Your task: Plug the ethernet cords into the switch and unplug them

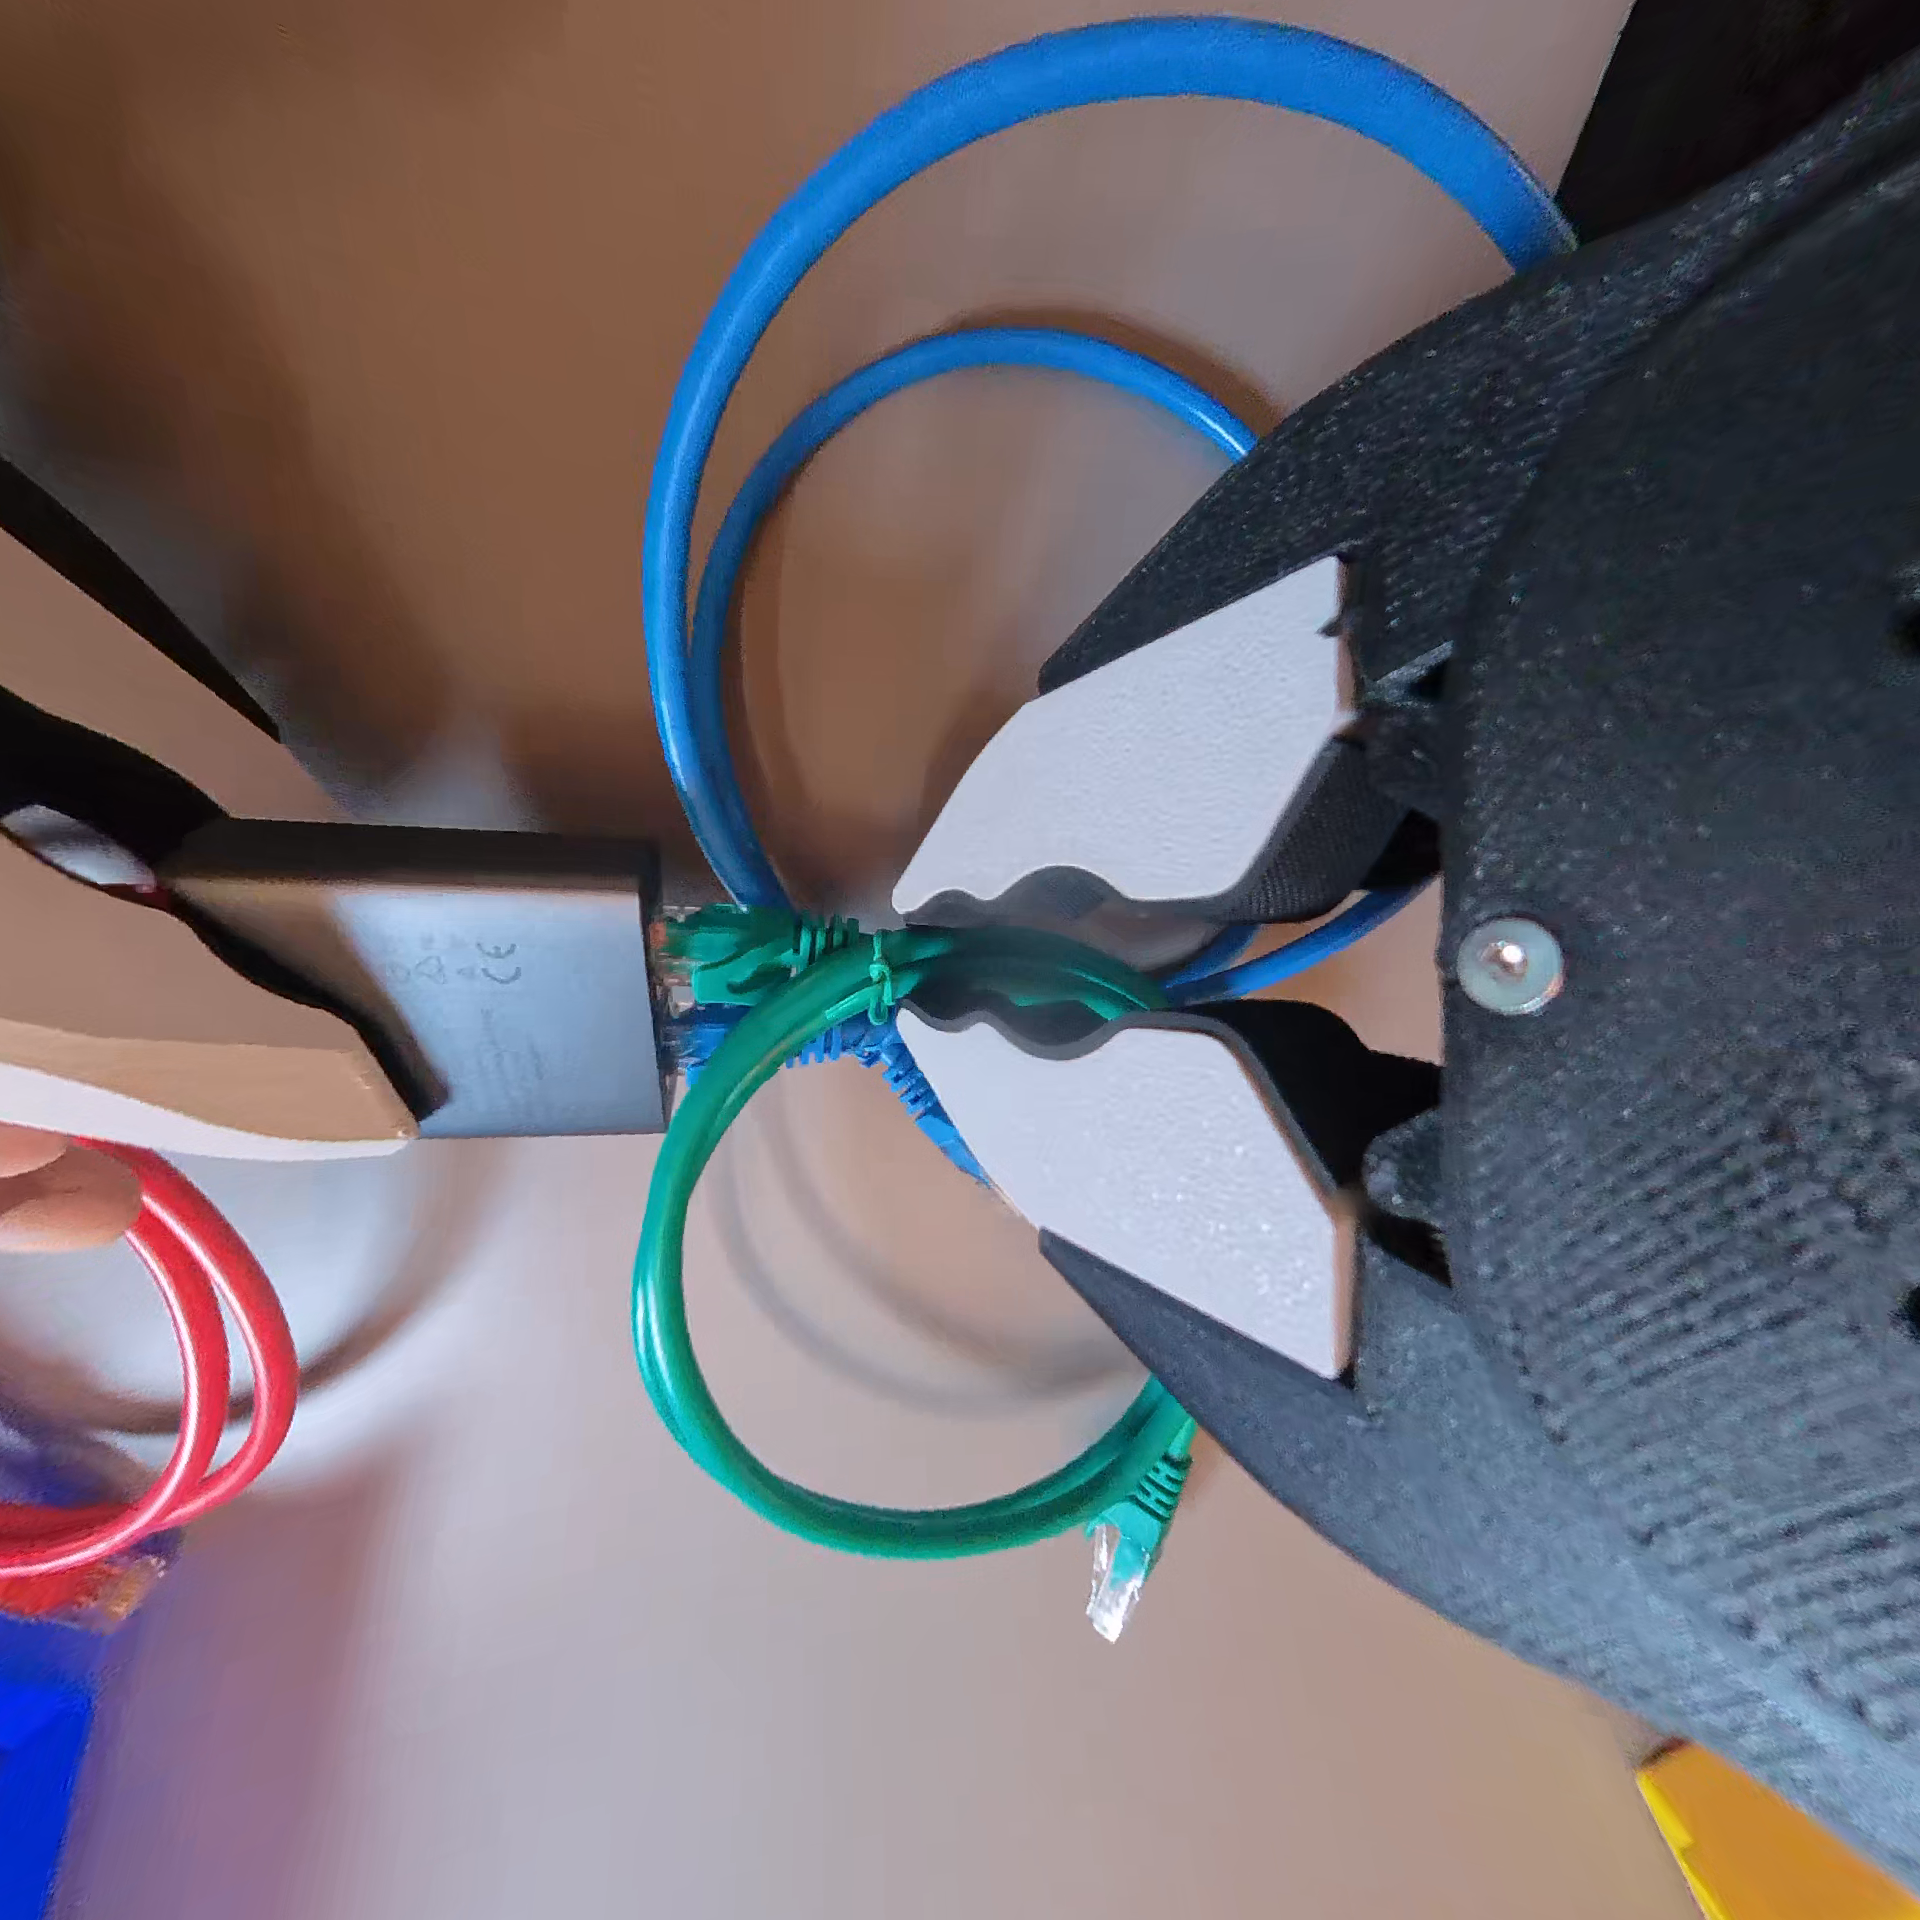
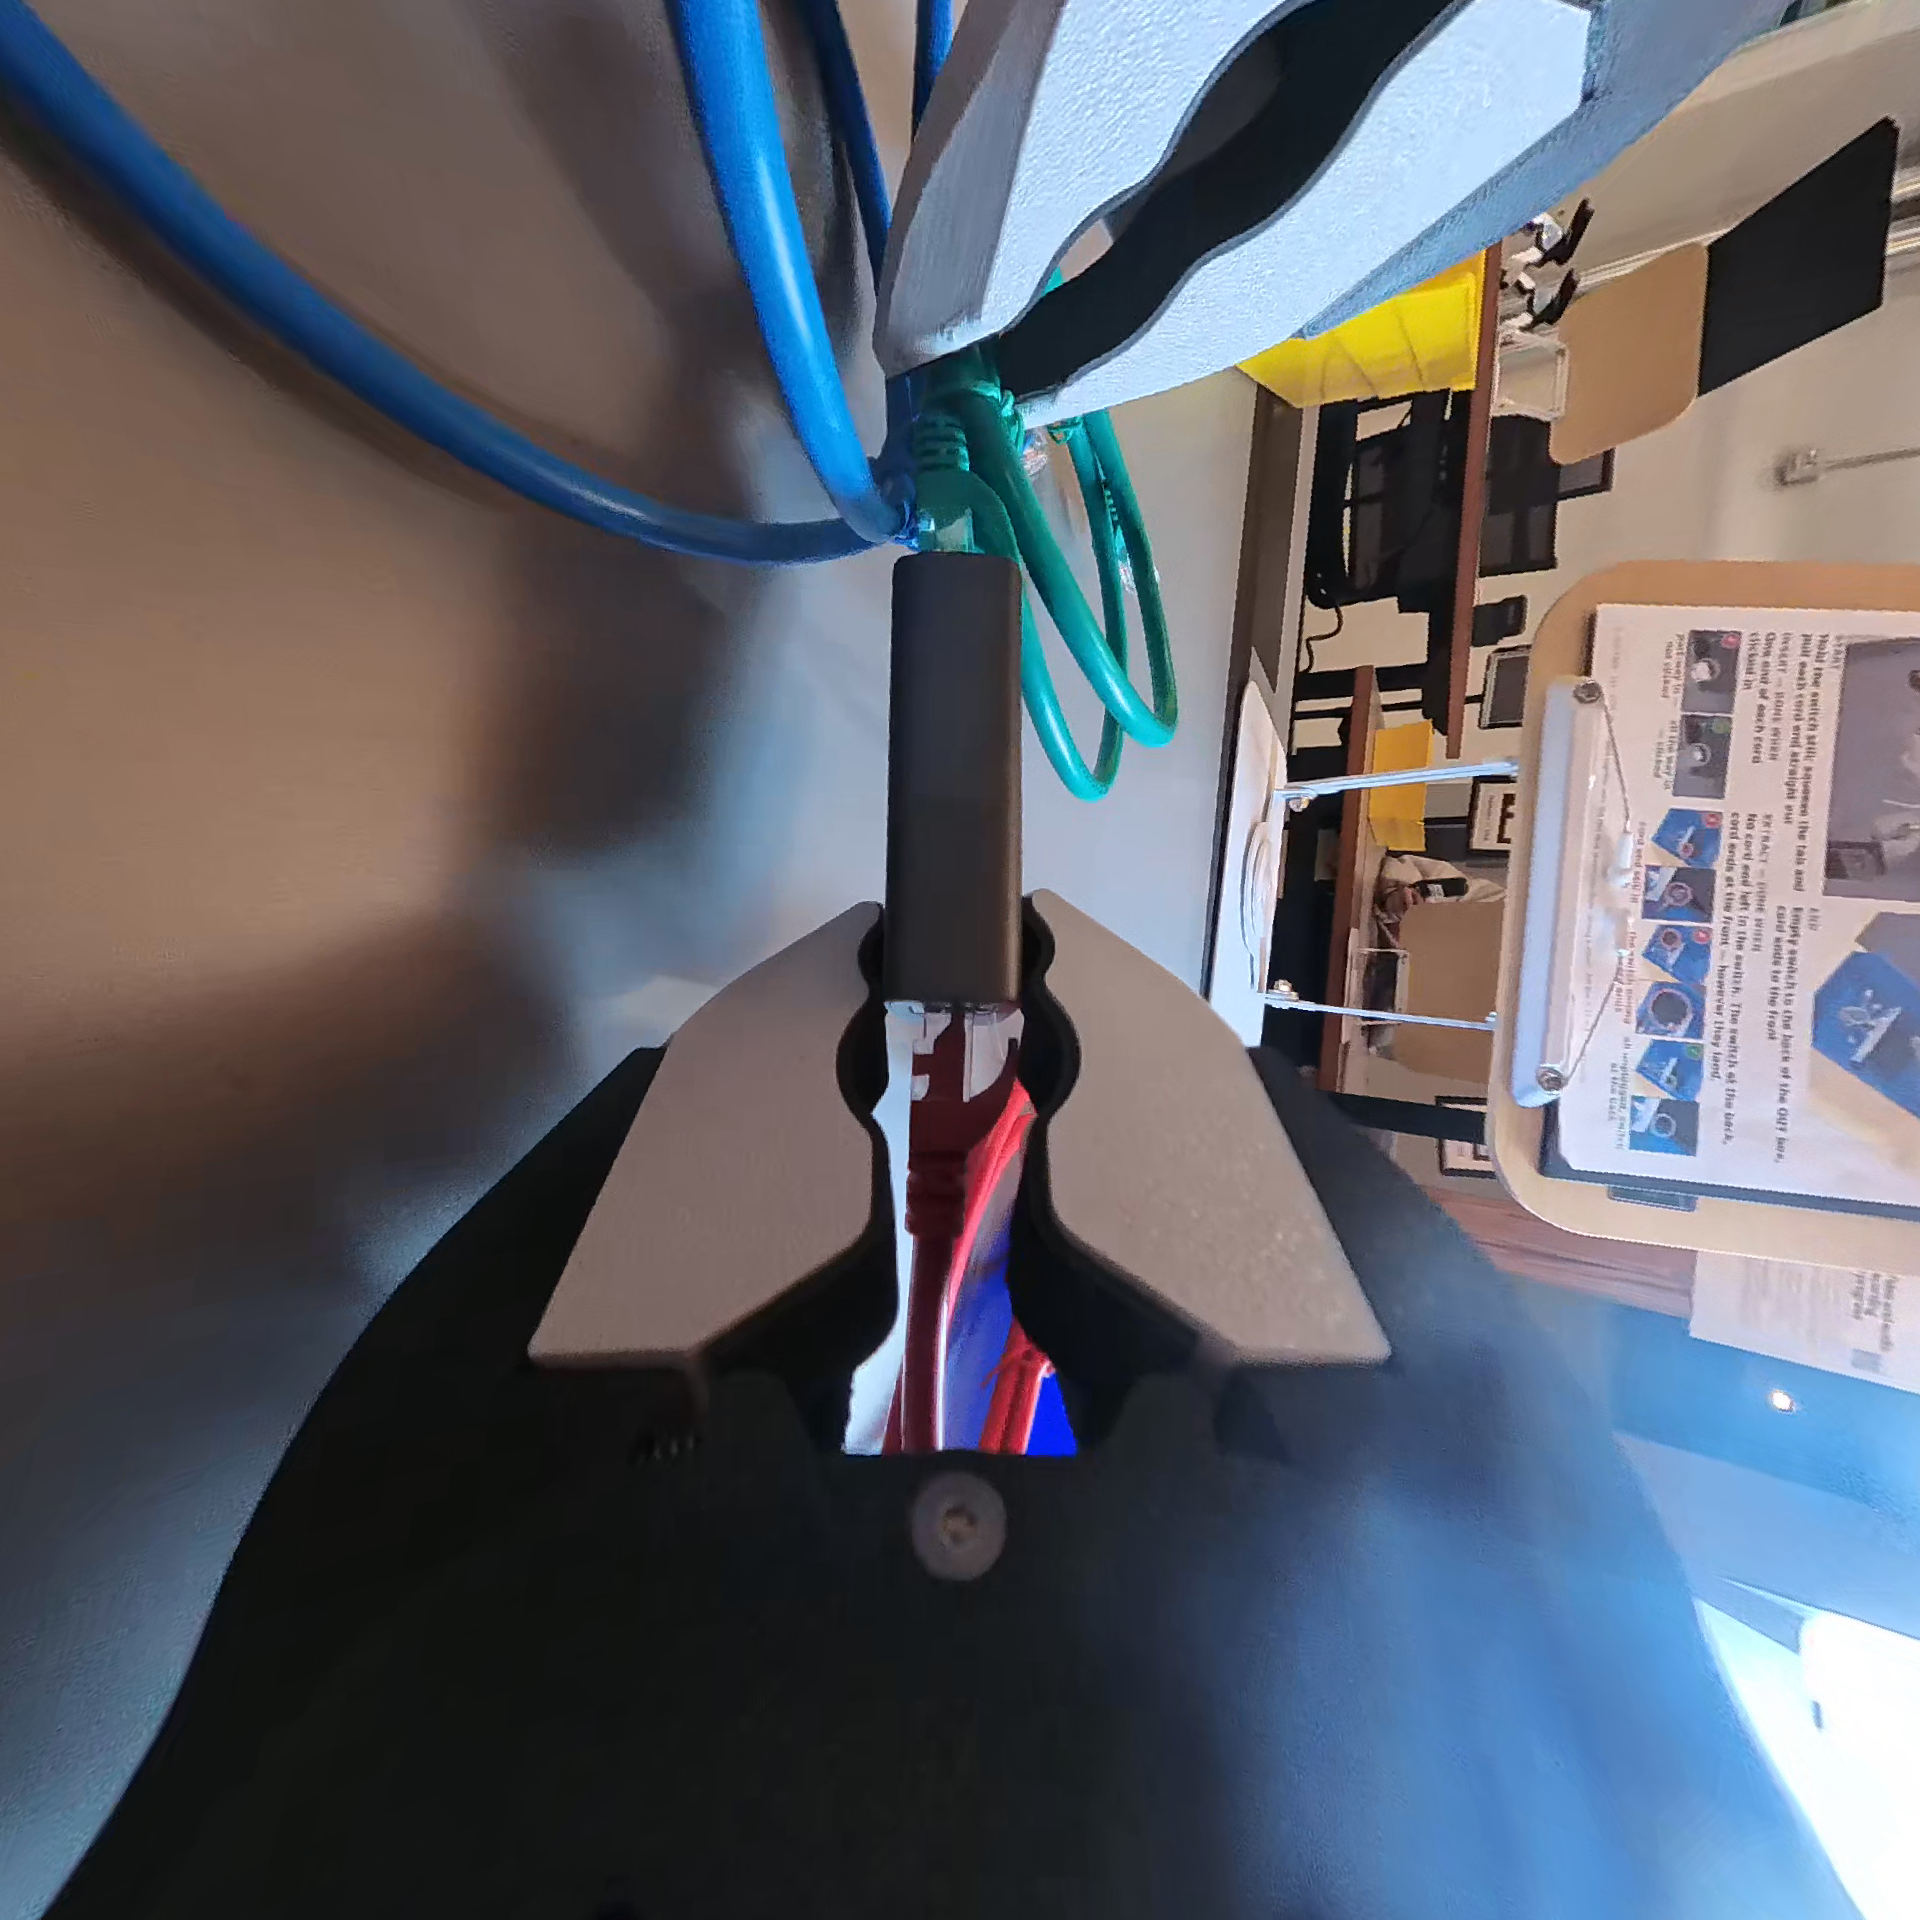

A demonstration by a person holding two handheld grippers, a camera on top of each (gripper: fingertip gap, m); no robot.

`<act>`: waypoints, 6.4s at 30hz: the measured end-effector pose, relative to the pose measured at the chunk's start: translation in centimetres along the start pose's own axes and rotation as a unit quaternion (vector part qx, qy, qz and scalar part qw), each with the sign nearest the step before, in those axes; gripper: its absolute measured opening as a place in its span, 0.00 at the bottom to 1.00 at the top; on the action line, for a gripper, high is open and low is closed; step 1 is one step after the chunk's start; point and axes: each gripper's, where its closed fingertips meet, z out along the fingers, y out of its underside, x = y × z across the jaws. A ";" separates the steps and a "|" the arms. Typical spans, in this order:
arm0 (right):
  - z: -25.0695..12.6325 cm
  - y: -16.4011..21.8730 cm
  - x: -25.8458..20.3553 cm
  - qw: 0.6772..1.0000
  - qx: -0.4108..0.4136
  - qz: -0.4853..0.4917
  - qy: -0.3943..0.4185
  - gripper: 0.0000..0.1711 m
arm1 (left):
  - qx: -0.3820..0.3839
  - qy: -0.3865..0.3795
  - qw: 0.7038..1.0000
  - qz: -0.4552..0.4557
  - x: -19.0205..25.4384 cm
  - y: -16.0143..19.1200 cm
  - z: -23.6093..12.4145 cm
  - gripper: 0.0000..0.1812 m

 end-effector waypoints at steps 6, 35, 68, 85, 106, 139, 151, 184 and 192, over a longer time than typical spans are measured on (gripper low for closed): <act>-0.4 0.0 0.0 1.000 0.006 -0.004 -0.002 0.12 | 0.043 0.020 0.999 -0.017 -0.1 -0.9 -0.2 0.06; 1.2 -2.2 3.3 0.998 -0.025 0.028 0.056 0.13 | 0.082 -0.203 0.961 0.169 -2.2 -4.5 -1.1 0.19; -15.3 11.9 23.0 0.961 -0.194 0.160 0.118 0.12 | 0.455 -0.392 0.794 -0.090 -8.5 1.4 -20.7 0.11; -2.3 33.5 22.7 0.796 -0.581 -0.086 -0.143 0.14 | 0.371 -0.334 0.863 -0.078 -8.4 2.8 -12.0 0.15; -4.8 31.5 25.7 0.740 -0.598 -0.153 -0.269 0.13 | 0.347 -0.320 0.880 -0.061 -7.7 2.7 -9.9 0.13; -15.4 28.8 29.7 0.724 -0.646 -0.041 -0.240 0.12 | 0.321 -0.295 0.897 -0.071 -7.9 3.7 -7.6 0.12; -24.9 23.7 24.7 0.687 -0.642 0.075 -0.332 0.12 | 0.321 -0.286 0.901 -0.055 -7.2 2.9 -7.3 0.12; -4.9 32.3 16.7 0.844 -0.488 0.216 -0.058 0.28 | 0.297 -0.291 0.908 -0.047 -7.2 3.7 -6.7 0.12; -12.5 31.1 14.2 0.805 -0.349 0.479 0.006 0.31 | 0.232 -0.378 0.894 -0.069 -10.4 6.4 -11.6 0.21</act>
